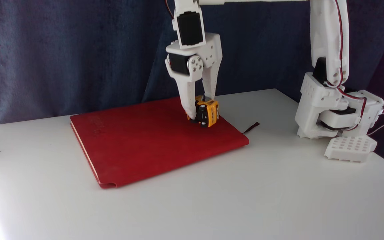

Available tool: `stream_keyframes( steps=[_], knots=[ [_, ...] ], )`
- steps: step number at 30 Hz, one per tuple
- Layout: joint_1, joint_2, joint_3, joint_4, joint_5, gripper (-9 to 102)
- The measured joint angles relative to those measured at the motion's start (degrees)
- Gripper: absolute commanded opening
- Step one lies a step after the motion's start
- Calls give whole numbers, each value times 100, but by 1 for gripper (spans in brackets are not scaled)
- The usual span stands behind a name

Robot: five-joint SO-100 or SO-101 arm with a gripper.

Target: Grasp a toy truck onto the red notebook.

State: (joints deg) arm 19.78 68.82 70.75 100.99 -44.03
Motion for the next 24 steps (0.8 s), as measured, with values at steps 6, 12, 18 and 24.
stream_keyframes(
  steps=[6,12,18,24],
  knots=[
    [-9,-141,-360,53,0,1],
    [-176,-211,-589,53,97,1],
    [-404,-457,-958,53,299,1],
    [-475,-589,-1125,70,369,4]
  ],
)
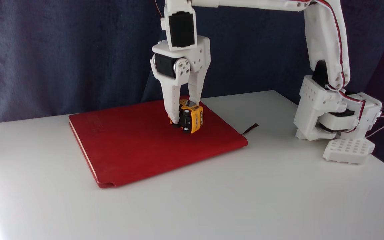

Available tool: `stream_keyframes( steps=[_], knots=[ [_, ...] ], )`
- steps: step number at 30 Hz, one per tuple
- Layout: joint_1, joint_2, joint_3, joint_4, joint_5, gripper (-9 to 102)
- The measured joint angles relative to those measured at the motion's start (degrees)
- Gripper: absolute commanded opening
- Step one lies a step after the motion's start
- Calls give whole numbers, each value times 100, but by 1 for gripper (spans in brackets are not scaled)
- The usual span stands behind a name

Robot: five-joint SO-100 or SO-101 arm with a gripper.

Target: Grasp a toy truck onto the red notebook.

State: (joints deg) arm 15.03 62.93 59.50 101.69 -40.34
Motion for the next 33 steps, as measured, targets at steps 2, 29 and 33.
stream_keyframes(
  steps=[2,29,33],
  knots=[
    [-18,-18,-44,0,0,21],
    [220,1538,1635,18,-290,37],
    [70,2426,2268,18,-290,36]
  ],
)
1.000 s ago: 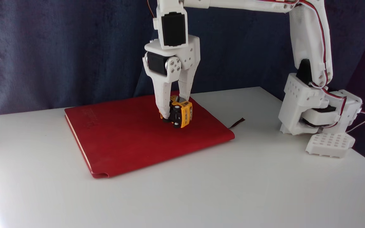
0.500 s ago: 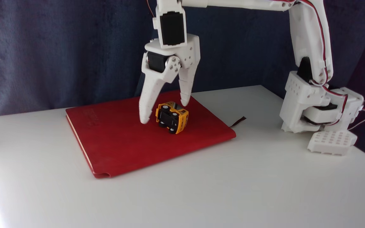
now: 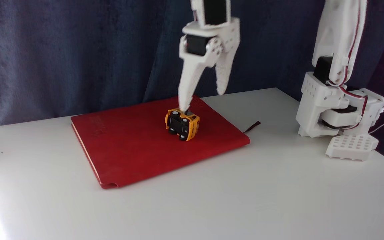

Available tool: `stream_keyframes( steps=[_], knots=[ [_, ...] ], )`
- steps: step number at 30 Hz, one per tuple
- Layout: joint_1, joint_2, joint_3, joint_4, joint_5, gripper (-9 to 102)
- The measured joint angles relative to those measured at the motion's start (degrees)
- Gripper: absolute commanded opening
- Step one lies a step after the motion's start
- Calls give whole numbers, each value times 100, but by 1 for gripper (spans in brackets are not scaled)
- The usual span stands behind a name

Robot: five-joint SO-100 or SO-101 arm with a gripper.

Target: Grasp a toy truck onto the red notebook.

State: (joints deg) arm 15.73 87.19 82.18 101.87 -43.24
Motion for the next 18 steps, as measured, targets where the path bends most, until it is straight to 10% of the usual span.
stream_keyframes(
  steps=[18],
  knots=[
    [-2900,3393,3173,-2030,2364,18]
  ],
)
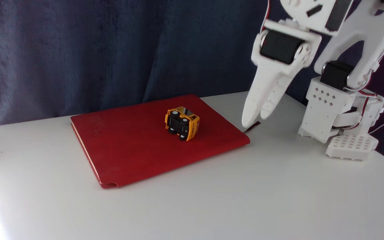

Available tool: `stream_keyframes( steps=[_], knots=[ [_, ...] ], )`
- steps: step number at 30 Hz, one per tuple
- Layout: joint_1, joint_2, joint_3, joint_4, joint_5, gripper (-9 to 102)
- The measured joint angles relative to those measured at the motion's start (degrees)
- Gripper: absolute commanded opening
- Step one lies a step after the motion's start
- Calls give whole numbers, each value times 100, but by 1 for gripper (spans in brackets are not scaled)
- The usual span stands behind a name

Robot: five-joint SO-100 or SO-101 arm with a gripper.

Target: Grasp a toy truck onto the red notebook.

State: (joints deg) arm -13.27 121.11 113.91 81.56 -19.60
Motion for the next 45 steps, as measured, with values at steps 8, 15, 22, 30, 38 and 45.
stream_keyframes(
  steps=[8,15,22,30,38,45],
  knots=[
    [-677,1301,1705,-1512,686,17],
    [-932,2575,2795,-1802,765,13],
    [-483,4280,3981,-2048,932,8],
    [-281,6715,5379,-1591,932,8],
    [-501,7189,5862,-1195,932,6],
    [-668,7189,5950,-1090,923,0]
  ],
)
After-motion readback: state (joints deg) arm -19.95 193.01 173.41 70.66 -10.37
